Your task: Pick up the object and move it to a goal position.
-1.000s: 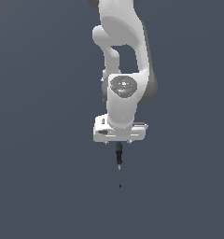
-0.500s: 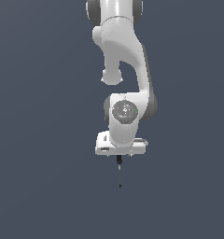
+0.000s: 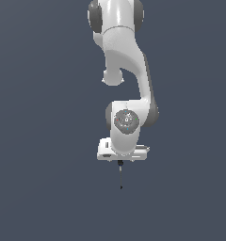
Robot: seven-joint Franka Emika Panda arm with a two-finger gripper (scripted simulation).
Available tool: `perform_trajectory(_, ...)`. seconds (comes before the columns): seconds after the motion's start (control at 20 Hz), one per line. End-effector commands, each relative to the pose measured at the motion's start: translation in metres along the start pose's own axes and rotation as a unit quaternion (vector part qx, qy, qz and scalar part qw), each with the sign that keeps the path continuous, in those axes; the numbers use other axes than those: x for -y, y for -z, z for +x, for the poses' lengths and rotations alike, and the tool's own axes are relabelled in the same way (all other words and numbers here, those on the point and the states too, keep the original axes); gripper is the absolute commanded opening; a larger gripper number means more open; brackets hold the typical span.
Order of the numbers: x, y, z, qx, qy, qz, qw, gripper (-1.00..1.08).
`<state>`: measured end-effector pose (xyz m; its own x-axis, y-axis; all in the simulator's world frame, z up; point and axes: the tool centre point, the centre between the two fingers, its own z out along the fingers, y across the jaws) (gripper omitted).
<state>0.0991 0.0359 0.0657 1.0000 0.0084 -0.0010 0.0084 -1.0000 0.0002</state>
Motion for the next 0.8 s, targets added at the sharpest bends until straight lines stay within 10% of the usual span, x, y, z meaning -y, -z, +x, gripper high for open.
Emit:
perform_trajectory(0.0,0.0,0.0,0.0,0.0,0.0,0.0,1.0,1.0)
perform_trajectory(0.75,0.0,-0.051,0.001,0.0,0.0,0.0,1.0,1.0)
